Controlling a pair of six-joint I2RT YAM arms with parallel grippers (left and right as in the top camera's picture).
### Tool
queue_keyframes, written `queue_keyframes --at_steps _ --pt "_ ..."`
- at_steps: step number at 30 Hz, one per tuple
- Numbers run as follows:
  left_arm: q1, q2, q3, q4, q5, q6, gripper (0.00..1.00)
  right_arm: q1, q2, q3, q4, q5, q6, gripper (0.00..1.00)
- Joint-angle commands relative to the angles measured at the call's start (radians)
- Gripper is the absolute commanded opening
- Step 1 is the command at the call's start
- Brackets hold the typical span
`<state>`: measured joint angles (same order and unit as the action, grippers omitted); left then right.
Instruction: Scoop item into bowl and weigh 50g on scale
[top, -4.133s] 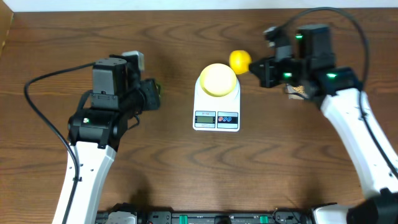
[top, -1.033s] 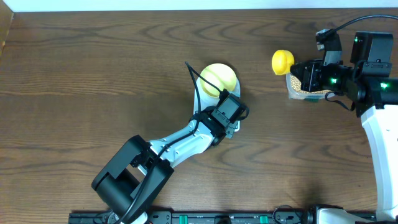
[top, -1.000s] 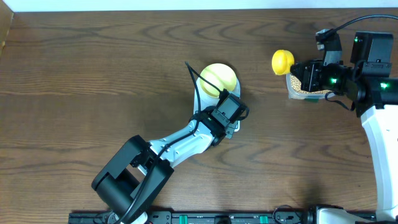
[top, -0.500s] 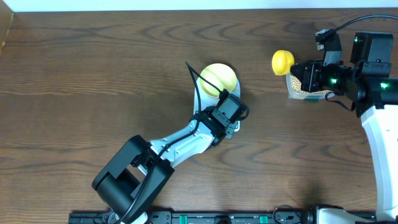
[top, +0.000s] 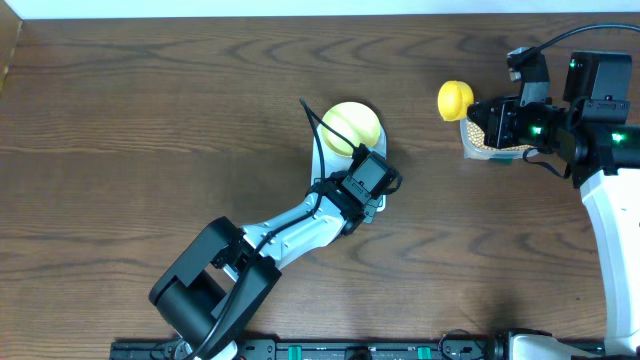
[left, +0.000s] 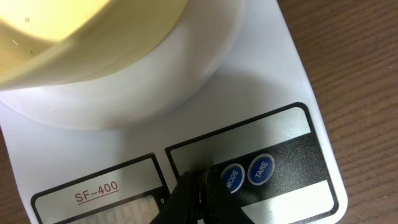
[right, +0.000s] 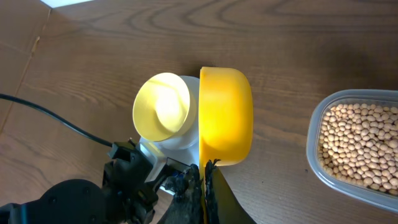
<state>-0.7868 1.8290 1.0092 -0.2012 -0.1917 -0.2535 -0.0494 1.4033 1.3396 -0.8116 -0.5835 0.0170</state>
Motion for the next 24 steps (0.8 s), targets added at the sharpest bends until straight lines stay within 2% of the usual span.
queue_keyframes --at_steps 1,24 --pt "0.006 0.062 -0.018 -0.018 -0.027 0.016 0.07 -0.003 -0.003 0.006 -0.004 0.002 -0.016 0.01" --pt "-0.031 0.062 -0.033 -0.022 -0.071 0.027 0.07 -0.003 -0.003 0.006 -0.004 0.002 -0.023 0.01"
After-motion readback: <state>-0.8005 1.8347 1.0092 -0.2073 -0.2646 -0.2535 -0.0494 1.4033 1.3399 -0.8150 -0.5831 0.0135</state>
